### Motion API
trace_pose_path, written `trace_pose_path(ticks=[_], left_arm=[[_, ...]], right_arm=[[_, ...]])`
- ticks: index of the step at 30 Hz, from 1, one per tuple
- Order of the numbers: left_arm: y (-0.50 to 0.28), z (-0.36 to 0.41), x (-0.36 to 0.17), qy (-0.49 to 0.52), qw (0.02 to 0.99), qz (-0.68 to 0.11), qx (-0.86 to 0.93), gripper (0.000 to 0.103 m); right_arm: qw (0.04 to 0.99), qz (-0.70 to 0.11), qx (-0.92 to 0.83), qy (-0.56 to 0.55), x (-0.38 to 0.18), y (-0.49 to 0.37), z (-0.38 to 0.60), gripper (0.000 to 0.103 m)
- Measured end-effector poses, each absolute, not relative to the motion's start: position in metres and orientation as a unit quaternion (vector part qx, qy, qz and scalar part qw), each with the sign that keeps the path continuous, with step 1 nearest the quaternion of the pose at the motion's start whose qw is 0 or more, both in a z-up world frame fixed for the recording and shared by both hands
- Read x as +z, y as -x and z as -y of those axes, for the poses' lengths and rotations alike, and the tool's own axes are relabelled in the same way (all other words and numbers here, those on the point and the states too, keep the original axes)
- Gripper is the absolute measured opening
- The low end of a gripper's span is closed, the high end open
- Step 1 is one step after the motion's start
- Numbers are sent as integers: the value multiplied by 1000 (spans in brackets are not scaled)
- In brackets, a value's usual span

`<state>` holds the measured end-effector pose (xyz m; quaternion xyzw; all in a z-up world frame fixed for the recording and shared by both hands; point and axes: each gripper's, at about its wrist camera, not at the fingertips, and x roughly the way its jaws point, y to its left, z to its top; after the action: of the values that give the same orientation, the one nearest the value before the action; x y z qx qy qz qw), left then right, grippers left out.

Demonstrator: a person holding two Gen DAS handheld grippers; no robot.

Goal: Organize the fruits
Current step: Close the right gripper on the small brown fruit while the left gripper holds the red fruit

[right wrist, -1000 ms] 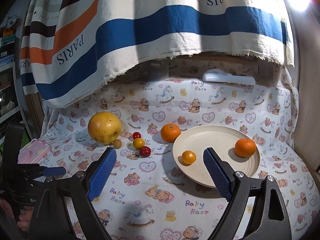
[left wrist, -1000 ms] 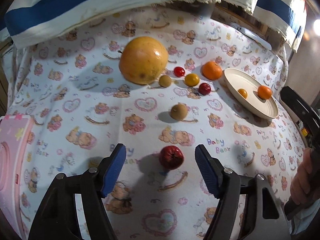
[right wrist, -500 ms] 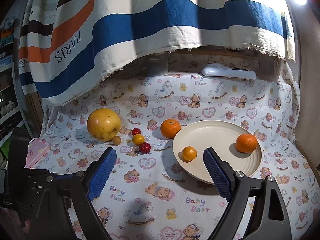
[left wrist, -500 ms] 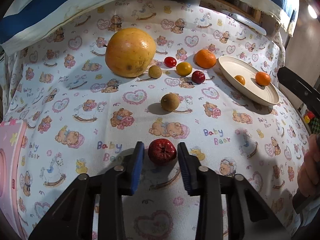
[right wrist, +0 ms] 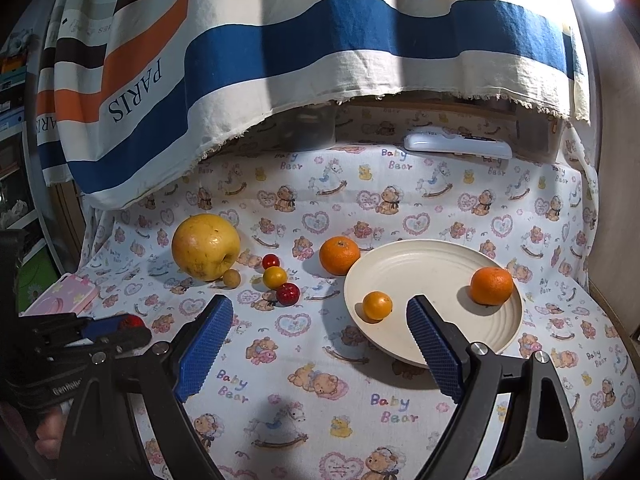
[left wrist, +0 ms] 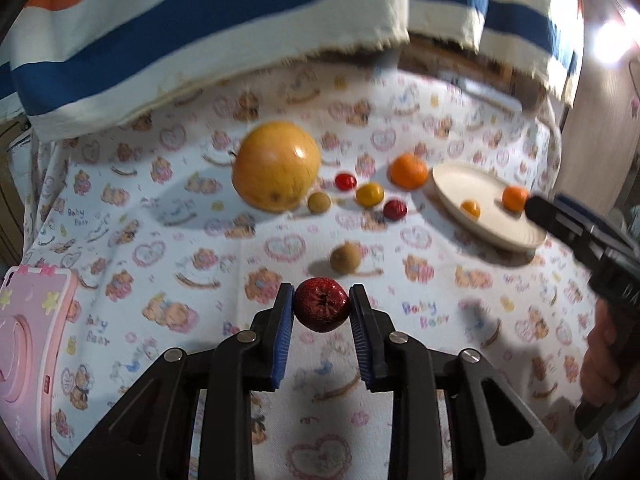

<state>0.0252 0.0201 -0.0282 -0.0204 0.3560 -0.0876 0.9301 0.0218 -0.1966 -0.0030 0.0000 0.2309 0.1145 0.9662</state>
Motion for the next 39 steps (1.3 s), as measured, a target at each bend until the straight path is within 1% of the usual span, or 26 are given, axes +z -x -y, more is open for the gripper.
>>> trace_pose_path(ticks=[9, 13, 17, 21, 22, 26, 27, 29, 31, 33, 39], left_arm=[[-25, -39, -12, 35, 947, -316, -55, 27], [-29, -49, -11, 52, 944, -322, -48, 27], [-31, -57, -9, 60, 945, -318, -37, 27], [-31, -68, -4, 70, 948, -308, -28, 27], [-32, -70, -4, 68, 949, -306, -19, 27], [-38, -81, -7, 81, 946, -314, -10, 27], [-39, -84, -8, 85, 945, -315, -7, 27], [-40, -88, -8, 88, 945, -315, 0, 27], [-42, -92, -7, 93, 945, -315, 5, 27], [-43, -96, -8, 100, 943, -317, 8, 27], [-44, -103, -8, 114, 940, -322, 11, 27]], right_arm=[[968, -227, 111, 0, 4, -19, 193, 90], [962, -246, 122, -7, 7, -23, 187, 90], [958, -253, 134, 12, 9, -26, 172, 90], [940, -289, 177, 38, 7, -35, 144, 89], [936, -297, 185, 40, 6, -37, 138, 86], [927, -315, 192, 66, -2, -46, 108, 78], [924, -322, 194, 70, -5, -49, 100, 75], [916, -338, 202, 69, -11, -57, 89, 72], [909, -356, 204, 72, -19, -66, 79, 65], [904, -371, 201, 72, -25, -74, 73, 63], [891, -407, 189, 65, -42, -97, 65, 52]])
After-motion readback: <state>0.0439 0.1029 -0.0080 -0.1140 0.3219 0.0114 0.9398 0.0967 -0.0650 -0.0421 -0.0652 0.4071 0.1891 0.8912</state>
